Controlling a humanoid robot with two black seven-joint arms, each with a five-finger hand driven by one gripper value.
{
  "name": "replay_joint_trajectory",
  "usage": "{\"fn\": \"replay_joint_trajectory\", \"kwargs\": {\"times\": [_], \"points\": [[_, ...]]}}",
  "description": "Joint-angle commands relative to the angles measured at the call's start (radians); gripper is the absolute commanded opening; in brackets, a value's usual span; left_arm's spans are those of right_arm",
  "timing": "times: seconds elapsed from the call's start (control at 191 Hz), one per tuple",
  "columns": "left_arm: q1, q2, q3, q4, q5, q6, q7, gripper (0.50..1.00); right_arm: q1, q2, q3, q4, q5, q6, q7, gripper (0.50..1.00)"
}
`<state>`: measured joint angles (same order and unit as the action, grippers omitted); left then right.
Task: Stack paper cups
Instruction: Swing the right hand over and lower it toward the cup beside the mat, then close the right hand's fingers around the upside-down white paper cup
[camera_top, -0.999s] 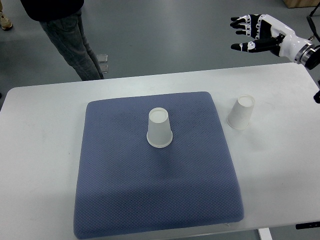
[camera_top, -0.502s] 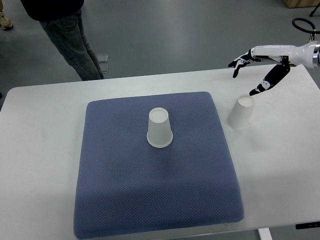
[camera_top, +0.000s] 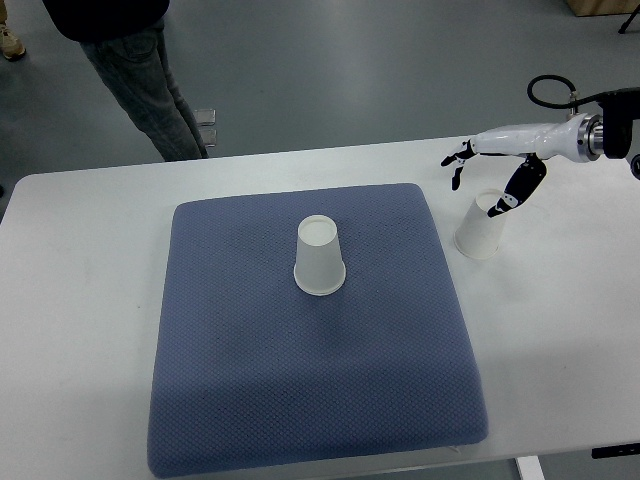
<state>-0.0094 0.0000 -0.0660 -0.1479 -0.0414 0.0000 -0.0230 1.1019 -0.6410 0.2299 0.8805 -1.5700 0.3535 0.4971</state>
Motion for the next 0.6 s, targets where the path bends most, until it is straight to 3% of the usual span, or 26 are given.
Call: {"fn": "replay_joint_trajectory", "kwargs": {"times": [0.0, 0.329, 0.596], "points": [[0.000, 0.000, 0.000, -0.001, 0.000, 0.000, 0.000, 1.000, -0.002, 0.006, -0.040, -0.011, -0.036, -0.053, 0.001, 0.907], [0.000, 0.000, 0.000, 0.001, 0.000, 0.000, 0.000, 1.000, -0.001, 0.030, -0.153, -0.038, -0.065, -0.223, 0.000, 0.905], [0.000, 0.000, 0.000, -0.001, 0.000, 0.000, 0.000, 1.000, -0.019, 0.069, -0.172, -0.072, -0.064, -0.258, 0.000, 0.907]]}}
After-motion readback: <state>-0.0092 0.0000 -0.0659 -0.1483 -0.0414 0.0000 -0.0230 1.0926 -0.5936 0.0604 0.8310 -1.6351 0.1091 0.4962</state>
